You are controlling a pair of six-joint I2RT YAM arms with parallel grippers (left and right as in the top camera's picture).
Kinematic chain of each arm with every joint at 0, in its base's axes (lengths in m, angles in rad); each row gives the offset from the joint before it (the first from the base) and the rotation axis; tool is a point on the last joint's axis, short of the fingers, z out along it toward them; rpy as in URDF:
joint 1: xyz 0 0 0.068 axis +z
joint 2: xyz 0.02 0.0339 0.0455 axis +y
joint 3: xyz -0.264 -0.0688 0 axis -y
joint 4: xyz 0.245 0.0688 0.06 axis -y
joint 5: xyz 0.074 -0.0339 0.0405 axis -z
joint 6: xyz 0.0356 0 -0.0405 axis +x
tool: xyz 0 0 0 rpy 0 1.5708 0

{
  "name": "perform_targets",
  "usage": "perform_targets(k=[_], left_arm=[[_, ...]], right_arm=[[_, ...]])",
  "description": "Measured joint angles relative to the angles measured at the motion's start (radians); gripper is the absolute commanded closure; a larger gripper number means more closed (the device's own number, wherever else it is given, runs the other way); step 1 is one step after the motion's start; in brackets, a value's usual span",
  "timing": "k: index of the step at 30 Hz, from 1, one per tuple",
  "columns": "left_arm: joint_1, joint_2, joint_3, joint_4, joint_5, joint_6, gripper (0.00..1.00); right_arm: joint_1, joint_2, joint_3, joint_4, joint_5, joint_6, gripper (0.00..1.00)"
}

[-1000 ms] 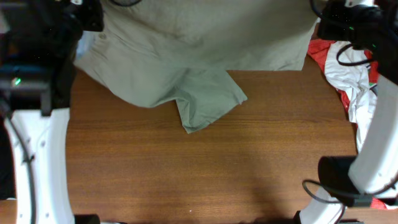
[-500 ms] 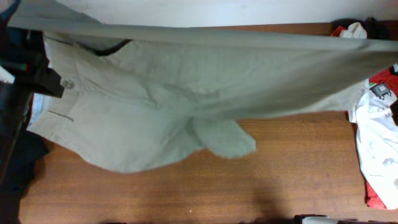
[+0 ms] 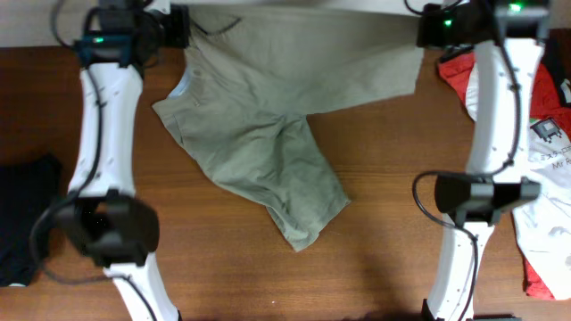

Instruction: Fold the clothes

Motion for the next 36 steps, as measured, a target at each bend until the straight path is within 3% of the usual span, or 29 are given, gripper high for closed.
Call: perform_targets(k=[3,10,16,26,36], left_arm=[[-0.002,0.131,-0.004,0.037,-0.026,-0.029,1.00],[0.019,0.129,-0.003,0.050,-0.222,-0.049,1.00],[0.093,0.129,-0.003,0.043,-0.275,-0.049,1.00],[0.249,0.129,-0.003,-0.136,-0.304,-0.049,1.00],[0.251,0.129,-0.010,-0.267,-0.337,-0.040,1.00]], right_arm=[[0.008,0.059,0.000,0.006,-0.009,0.000,0.96],[0.114,0.057,0.000,-0.086,0.011,-0.006,0.96],[0.294,0.057,0.000,-0.205,0.051,-0.008,0.96],[0.471,0.057,-0.002,-0.205,0.024,0.020,0.96],[0.619,0.047,-0.412,-0.206,-0.018,0.132,0.96]])
